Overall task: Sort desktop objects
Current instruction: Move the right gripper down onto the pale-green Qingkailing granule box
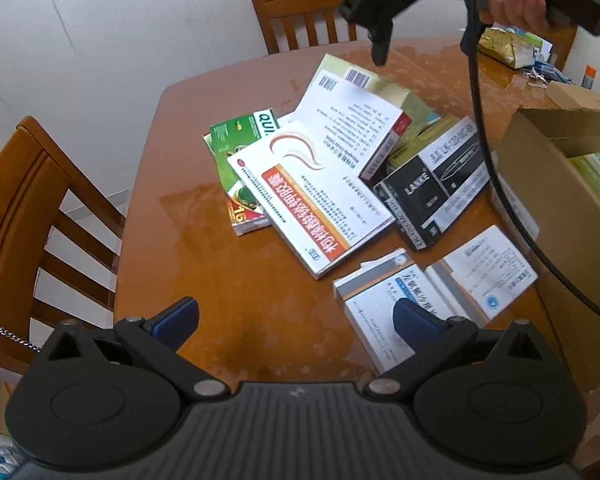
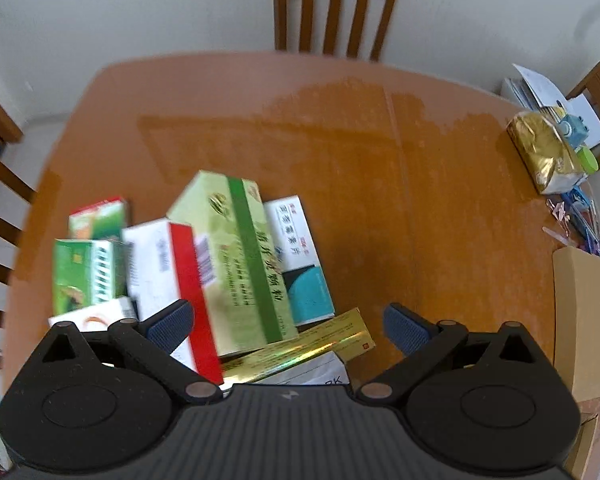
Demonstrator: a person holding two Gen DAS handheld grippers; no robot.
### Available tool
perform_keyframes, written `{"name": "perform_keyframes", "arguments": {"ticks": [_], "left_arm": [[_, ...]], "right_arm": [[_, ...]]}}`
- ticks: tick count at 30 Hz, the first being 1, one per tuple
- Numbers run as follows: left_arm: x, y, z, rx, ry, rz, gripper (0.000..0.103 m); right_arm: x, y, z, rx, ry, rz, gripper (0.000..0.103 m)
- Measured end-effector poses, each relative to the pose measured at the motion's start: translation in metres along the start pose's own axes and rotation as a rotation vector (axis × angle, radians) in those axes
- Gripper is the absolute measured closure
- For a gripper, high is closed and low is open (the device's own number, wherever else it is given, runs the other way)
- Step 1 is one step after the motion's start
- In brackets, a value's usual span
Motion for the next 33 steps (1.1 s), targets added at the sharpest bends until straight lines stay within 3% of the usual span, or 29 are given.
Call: {"name": "perform_keyframes", "arguments": {"ticks": [11,20,27,31,33], "left_arm": [[0.004,0.009,-0.010,-0.024,0.003,0.006,0.000],[0.004,0.009,-0.010,-0.027,0.004,0.011,0.000],[0.003,0.010,-0.012,-0.021,0.007,0.017,0.000],[0.004,0.011,-0.015,-0.021,0.010,0.019,0.000],[0.005,0.011,-0.016,-0.021,0.011,0.019,0.000]], "right_arm": [[0.000,0.016,-0.025,-0.056,0.034,0.064,0.000],[-0.006,0.034,-0.030,-0.035,0.057,0.131,0.000],[-0.001,0.035,-0.033,0.038,0.052,0.127,0.000],[0.006,0.028,-0.035,0.135,0.066,0.102,0.016],[0.008,0.027,-0.037,0.161,0.082,0.099,0.019]]}}
Point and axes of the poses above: each gripper's, at about its wrist camera, not at the fingertips, and z roughly against the way its jaws point, y to its left, x to its top, the point moved 3 cm from there along -z, roughly the way its jaws point, and after that the axes turned 15 degrees about -x, right-handed, at the moved point
